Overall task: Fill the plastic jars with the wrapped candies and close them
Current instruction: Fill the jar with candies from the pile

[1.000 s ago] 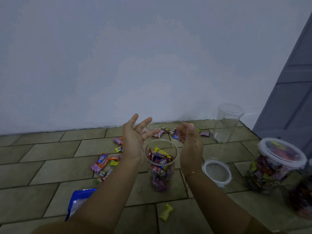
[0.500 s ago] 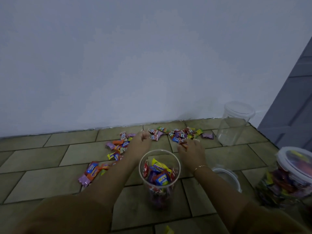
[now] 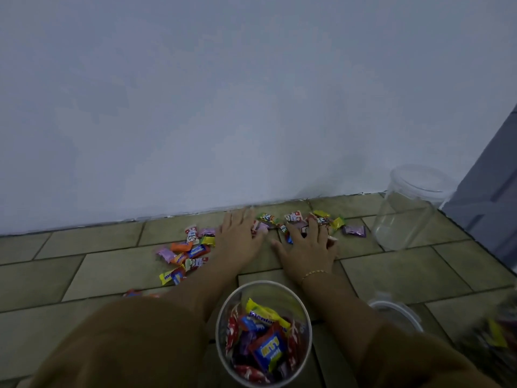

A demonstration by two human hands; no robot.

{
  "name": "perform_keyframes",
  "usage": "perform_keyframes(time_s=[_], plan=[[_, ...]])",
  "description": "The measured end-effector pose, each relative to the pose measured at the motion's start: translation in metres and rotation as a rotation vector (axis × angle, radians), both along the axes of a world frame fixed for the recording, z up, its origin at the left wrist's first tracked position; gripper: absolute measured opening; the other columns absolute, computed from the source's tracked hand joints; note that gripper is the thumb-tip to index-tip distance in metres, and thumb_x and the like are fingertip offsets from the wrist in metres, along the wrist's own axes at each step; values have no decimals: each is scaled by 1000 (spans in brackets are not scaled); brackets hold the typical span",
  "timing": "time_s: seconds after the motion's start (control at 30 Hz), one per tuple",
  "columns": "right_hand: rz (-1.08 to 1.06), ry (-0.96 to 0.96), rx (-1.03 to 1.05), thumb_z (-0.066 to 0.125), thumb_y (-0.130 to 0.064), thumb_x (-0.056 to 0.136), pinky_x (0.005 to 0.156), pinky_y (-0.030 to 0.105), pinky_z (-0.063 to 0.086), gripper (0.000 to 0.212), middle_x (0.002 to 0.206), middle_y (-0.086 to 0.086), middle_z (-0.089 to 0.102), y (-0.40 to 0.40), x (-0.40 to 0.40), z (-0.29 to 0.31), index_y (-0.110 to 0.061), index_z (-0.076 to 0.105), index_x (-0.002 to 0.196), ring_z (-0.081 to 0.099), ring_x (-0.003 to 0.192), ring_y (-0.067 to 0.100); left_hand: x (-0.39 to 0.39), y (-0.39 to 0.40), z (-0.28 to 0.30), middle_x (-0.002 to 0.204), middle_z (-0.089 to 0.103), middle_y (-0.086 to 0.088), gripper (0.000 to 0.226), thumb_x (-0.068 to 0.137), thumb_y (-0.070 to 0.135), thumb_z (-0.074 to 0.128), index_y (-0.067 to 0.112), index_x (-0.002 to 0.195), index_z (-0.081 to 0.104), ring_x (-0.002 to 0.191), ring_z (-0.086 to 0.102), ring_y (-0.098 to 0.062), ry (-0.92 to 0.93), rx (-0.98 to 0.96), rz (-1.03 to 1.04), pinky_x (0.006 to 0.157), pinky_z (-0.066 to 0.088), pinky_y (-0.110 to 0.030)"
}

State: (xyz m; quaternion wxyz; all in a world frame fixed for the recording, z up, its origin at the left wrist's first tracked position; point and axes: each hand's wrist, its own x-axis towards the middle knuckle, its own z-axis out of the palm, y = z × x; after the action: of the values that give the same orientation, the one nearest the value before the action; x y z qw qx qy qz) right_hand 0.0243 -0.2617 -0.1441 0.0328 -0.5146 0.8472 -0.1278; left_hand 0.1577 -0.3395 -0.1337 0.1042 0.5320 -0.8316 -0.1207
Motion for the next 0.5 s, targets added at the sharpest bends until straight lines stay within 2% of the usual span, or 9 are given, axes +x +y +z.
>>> perform_keyframes(time_s=[0.07, 0.17, 0.27, 0.33, 0.43, 0.5], plan=[[-29, 30, -55, 35, -68, 87, 104, 53, 21, 55, 149, 9, 26, 2, 1, -4, -36, 44, 130, 23, 136, 29, 2, -1, -9, 148, 35, -1, 57, 93, 56, 39, 29, 144, 35, 138, 25, -22, -20, -47, -25, 109, 23, -39], [-61, 67, -155, 52, -57, 84, 87, 45, 34, 45, 123, 9, 50, 4, 4, -8, -23, 58, 113, 44, 113, 31, 3, 6, -18, 126, 50, 2, 45, 89, 57, 49, 32, 125, 56, 122, 39, -17, 50, -154, 10, 98, 28, -32], [-37, 80, -223, 76, -38, 67, 63, 38, 44, 34, 87, 11, 61, 9, 8, -6, -13, 62, 84, 58, 80, 31, 2, 17, -20, 117, 52, 2, 38, 89, 54, 50, 28, 115, 60, 115, 43, -17, 58, -184, 44, 91, 29, -31], [29, 81, -231, 81, -27, 57, 49, 34, 45, 35, 76, 11, 60, 15, 10, -5, -11, 58, 78, 58, 68, 30, 3, 23, -16, 116, 53, 3, 37, 90, 53, 47, 26, 113, 57, 113, 46, -17, -13, -196, 58, 89, 30, -32], [120, 113, -243, 80, -18, 56, 44, 32, 43, 34, 74, 13, 59, 26, 12, -5, -8, 59, 80, 57, 65, 30, 7, 35, -9, 112, 58, 2, 33, 92, 48, 44, 21, 107, 55, 106, 52, -18, -100, -190, 30, 83, 32, -31], [135, 116, -224, 66, -17, 76, 55, 34, 43, 23, 92, 14, 58, 34, 13, -2, -10, 60, 97, 55, 83, 31, 11, 45, -1, 110, 59, 0, 29, 92, 43, 45, 18, 104, 54, 102, 54, -20, -75, -120, 23, 75, 31, -30]])
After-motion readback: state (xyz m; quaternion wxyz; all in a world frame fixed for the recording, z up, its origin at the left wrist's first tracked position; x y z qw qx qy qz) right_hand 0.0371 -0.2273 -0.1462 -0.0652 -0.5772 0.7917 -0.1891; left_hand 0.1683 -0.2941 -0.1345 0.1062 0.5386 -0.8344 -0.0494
